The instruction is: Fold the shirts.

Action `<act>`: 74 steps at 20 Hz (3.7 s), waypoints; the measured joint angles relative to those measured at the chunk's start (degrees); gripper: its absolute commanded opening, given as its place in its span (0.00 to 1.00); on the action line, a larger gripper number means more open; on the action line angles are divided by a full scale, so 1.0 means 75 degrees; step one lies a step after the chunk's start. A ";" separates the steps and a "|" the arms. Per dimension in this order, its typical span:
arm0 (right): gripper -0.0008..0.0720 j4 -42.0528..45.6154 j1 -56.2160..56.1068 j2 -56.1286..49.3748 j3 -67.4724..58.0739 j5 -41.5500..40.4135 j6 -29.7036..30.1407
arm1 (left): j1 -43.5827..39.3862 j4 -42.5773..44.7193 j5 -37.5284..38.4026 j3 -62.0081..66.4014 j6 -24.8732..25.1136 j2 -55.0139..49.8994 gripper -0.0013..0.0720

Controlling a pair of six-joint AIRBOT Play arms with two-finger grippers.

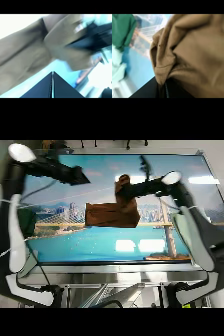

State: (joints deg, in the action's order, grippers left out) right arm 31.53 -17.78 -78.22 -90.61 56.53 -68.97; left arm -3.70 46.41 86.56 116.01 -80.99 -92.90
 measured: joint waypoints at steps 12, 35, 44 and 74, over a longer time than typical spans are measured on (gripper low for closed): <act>0.89 -0.1335 -0.2984 -0.1673 -0.0560 -0.4313 0.2672 | 0.1673 0.0000 0.0898 -0.0006 0.0093 0.1926 0.04; 0.05 0.0702 0.1096 -0.2620 -0.0664 0.1518 0.0251 | 0.1329 0.0067 0.1061 -0.0006 0.0140 0.1999 0.04; 0.05 -0.0525 0.1973 -0.1148 -0.2430 0.1632 0.0262 | 0.1329 0.0070 0.1064 -0.0006 0.0140 0.1999 0.04; 0.05 0.3022 0.8128 0.1597 -0.2911 0.4310 -0.3687 | 0.1329 0.0067 0.1338 -0.0006 0.0233 0.1999 0.04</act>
State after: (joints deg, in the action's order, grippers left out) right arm 54.19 43.18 -66.24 -112.44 88.86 -96.62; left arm 6.26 46.92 96.60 115.96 -79.24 -77.91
